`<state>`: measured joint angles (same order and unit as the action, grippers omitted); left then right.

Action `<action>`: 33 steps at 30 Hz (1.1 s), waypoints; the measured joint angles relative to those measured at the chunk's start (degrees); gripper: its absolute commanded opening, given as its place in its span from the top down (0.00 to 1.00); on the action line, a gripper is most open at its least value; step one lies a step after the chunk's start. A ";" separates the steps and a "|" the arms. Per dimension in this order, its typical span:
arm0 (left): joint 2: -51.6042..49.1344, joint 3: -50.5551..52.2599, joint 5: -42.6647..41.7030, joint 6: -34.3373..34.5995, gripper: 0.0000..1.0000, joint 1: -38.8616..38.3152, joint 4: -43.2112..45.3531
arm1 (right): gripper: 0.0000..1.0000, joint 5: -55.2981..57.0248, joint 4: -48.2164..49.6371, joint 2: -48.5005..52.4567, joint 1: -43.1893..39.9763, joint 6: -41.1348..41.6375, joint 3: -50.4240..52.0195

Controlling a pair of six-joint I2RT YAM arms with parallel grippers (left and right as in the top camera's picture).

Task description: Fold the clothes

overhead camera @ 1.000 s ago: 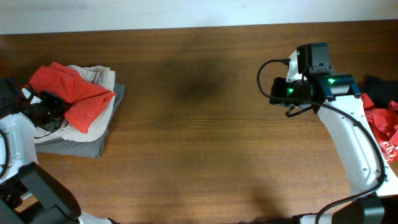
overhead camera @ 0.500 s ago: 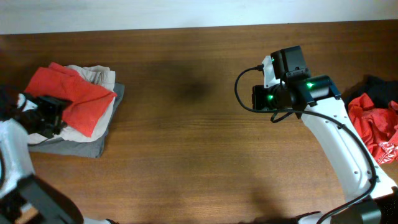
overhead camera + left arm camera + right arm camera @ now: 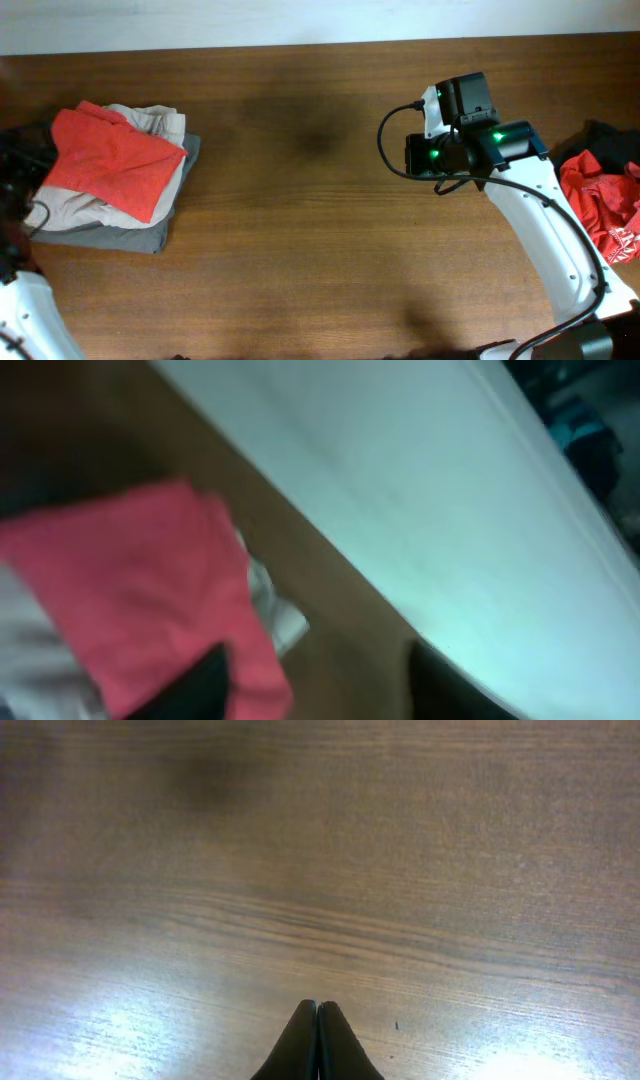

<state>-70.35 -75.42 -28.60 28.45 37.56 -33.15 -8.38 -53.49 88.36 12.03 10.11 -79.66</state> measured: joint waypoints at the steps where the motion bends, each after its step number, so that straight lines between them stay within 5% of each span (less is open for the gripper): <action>1: -0.72 -0.02 1.51 -1.81 0.69 -1.05 1.31 | 0.96 0.00 0.35 0.00 0.00 -0.02 0.00; 7: -14.05 -0.17 6.56 -14.60 0.86 -6.03 10.16 | 0.96 -0.07 0.83 0.00 0.00 1.09 0.00; 14: -32.85 -0.09 11.80 -24.41 0.86 -7.43 10.97 | 0.96 -0.55 -2.03 0.00 0.02 1.90 0.00; 22: -40.70 -0.87 16.50 -26.82 0.85 -7.45 8.66 | 0.96 -0.68 -2.29 0.00 0.02 1.95 0.00; 27: -39.87 -1.31 17.09 -26.86 0.66 -7.58 7.72 | 0.96 -0.68 -2.25 0.00 0.00 1.92 0.00; 30: -35.71 -2.78 17.49 -26.27 0.40 -7.54 3.02 | 0.96 -0.68 -1.86 0.00 0.02 1.92 0.00; 33: -28.70 -5.53 14.64 -25.83 0.35 -7.41 -1.36 | 0.96 -0.76 -1.42 0.00 -0.59 1.97 0.00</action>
<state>-99.04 -80.95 -13.96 2.61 30.15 -34.50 -9.15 -54.92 88.36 11.44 12.08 -79.66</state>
